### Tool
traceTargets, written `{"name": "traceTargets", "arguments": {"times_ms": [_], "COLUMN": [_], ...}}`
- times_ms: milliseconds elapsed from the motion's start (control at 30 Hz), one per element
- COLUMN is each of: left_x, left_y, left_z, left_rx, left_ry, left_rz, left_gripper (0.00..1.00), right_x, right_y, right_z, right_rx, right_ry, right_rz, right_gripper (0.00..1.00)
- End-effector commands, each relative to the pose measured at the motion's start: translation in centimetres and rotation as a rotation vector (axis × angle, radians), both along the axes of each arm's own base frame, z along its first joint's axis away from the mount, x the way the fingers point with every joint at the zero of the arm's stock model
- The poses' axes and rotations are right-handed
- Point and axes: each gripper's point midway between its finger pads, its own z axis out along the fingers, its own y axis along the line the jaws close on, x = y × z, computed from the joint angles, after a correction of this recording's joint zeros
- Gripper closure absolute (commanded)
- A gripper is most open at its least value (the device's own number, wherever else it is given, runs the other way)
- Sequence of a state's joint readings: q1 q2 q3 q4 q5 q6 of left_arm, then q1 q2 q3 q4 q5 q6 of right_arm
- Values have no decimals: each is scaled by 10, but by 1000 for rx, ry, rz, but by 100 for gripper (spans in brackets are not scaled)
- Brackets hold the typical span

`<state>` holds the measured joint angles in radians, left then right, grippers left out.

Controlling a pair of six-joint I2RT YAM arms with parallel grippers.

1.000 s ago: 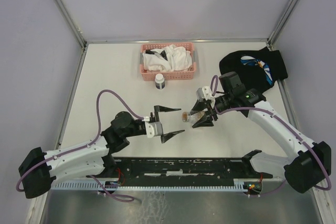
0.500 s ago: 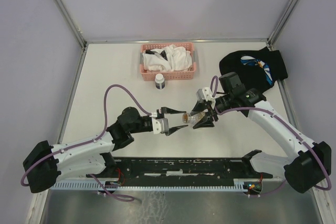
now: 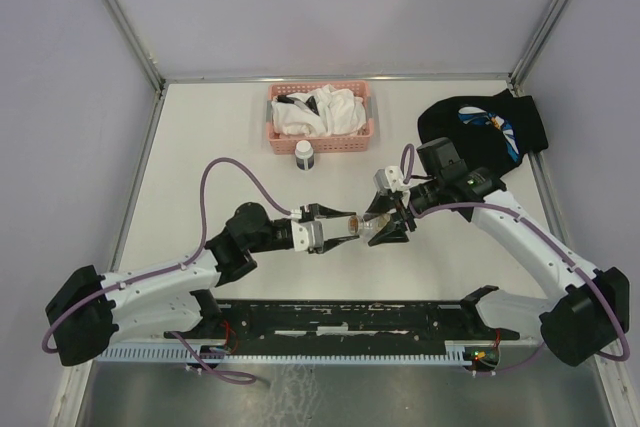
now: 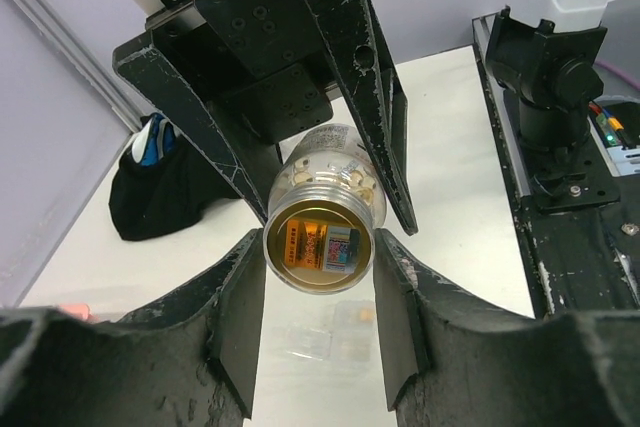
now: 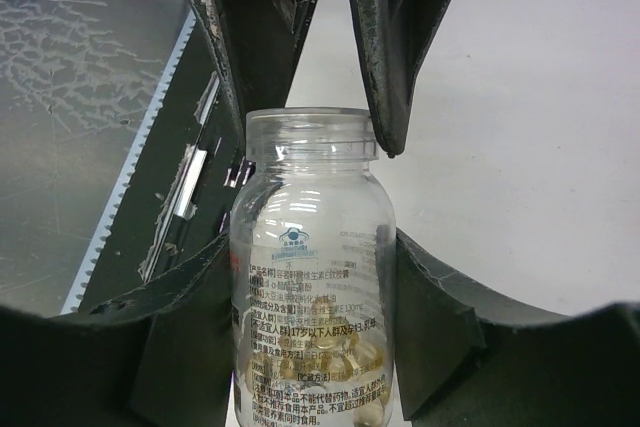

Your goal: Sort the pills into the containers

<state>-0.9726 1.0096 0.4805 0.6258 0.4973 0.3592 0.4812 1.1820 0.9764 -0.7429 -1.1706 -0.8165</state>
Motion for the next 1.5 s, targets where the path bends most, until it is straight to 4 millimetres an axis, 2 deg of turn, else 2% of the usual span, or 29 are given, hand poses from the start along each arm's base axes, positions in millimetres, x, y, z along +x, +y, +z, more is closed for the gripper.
{"name": "traceTargets", "arguments": {"times_ms": [0,67,167,300,433,600,767,933,967,1000,1067,1100,1167,1200,1300,1467], "left_x": [0,-1,-3,1,24,41,38,40,41,42,42,42,41,40,37,32], "left_y": [-4,-2,-1,1,6,3,-7,-6,-5,-3,1,3,8,11,17,34], "left_z": [29,30,30,35,37,23,25,26,24,23,19,17,13,10,4,-9], "left_rx": [-86,-109,-147,-225,-337,-359,-334,-342,-341,-348,-358,-363,-364,-354,-319,-244], "left_ry": [63,130,255,491,815,1192,1372,1362,1344,1326,1300,1289,1260,1231,1128,842], "left_rz": [0,4,7,48,189,343,356,361,365,373,375,377,384,391,385,380], "left_gripper": [76,90,97,97,97,97,97,96,90,78,45,33,17,11,5,3], "right_x": [8,9,19,37,48,56,63,64,64,63,61,61,61,61,60,57], "right_y": [5,5,5,4,2,2,0,0,-1,-1,-1,-1,-1,-1,-1,-1], "right_z": [19,19,19,17,15,11,8,13,14,15,17,18,18,17,17,17], "right_rx": [45,44,27,5,-13,-36,-56,-35,-28,-22,-11,-8,-7,-7,-6,-2], "right_ry": [-56,-54,-39,-28,-22,-7,-2,20,24,29,38,39,38,41,41,37], "right_rz": [13,7,-40,-131,-189,-231,-265,-274,-273,-270,-261,-258,-256,-256,-251,-237], "right_gripper": [98,98,98,98,98,98,98,98,98,98,98,98,98,98,98,98]}}
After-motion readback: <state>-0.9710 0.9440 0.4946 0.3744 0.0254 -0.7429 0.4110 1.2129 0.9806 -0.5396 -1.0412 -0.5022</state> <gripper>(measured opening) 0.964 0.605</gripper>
